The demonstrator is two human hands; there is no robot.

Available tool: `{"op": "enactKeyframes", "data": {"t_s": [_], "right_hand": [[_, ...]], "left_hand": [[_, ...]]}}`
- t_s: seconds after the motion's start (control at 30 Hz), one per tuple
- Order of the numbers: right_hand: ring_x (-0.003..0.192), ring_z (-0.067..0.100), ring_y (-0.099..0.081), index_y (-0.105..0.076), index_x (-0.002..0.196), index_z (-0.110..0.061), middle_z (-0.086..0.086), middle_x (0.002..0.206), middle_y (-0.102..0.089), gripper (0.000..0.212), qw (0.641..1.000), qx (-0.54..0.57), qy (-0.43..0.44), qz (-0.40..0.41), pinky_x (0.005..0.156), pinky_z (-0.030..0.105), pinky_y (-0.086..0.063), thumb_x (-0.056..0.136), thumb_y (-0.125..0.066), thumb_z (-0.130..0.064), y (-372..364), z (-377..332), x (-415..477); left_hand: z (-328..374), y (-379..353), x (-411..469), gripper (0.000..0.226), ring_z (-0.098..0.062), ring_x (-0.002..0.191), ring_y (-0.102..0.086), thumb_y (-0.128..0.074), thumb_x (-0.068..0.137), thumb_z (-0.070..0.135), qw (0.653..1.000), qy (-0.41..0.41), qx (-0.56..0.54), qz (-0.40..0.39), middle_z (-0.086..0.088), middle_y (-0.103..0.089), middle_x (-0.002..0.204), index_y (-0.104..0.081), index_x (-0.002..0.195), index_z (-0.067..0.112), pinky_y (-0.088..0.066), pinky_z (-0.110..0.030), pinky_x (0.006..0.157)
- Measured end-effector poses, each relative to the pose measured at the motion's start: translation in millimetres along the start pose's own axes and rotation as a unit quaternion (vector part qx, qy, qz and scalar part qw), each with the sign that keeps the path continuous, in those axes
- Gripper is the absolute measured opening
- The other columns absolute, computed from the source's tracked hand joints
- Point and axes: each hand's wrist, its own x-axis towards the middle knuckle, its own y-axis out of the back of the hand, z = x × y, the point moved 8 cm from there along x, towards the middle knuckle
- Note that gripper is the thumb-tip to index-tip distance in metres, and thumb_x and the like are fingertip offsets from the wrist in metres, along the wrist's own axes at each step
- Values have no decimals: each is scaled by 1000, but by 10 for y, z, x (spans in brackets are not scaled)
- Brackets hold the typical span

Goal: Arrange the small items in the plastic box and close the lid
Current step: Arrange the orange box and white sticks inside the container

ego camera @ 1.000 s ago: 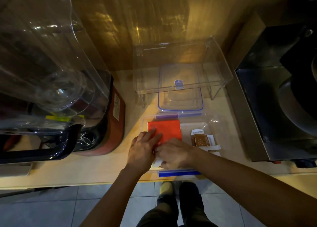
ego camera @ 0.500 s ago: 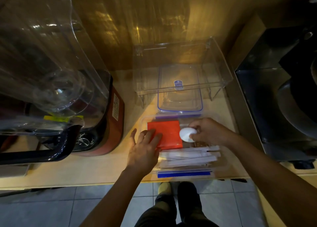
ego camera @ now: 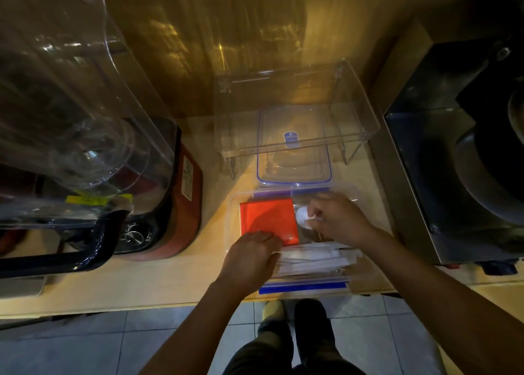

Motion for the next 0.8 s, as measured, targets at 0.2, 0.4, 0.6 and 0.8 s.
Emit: {"op": "enactKeyframes", "data": {"t_s": [0.2,0.4,0.6,0.8], "right_hand": [[108,20,-48,-63,105,-20,1,112,-59,49,952,-183,109,-221,93,35,-34,70,-65,-54,-501,-137,-266],[118,22,-37,-61,111,-16,3,121,-52,44,943,-229,138,-199,103,40,-21,75,-59,-43,-603,-200,-289],[114,22,-46,-63,103,-14,3,113,-62,29,951,-212,123,-188,103,41,-22,81,-56,-33,-508,-277,-208],[117,27,-47,-65,107,-19,5,118,-62,29,963,-119,78,-229,103,47,-27,83,-59,-34,-466,-185,-161]], "left_hand": [[-76,-2,32,16,-18,92,-61,-48,91,26,999,25,-31,22,2,-70,98,-64,95,24,-47,-30,81],[-49,4,36,16,-18,90,-62,-48,91,28,999,15,-25,15,3,-70,96,-63,93,24,-45,-29,79],[106,-84,55,33,-21,96,-61,-60,86,32,998,9,-55,-38,4,-61,117,-56,117,25,-52,-32,75],[253,-162,264,46,-28,103,-61,-59,87,34,994,58,-20,-96,-7,-60,122,-47,129,20,-52,-35,81]]}}
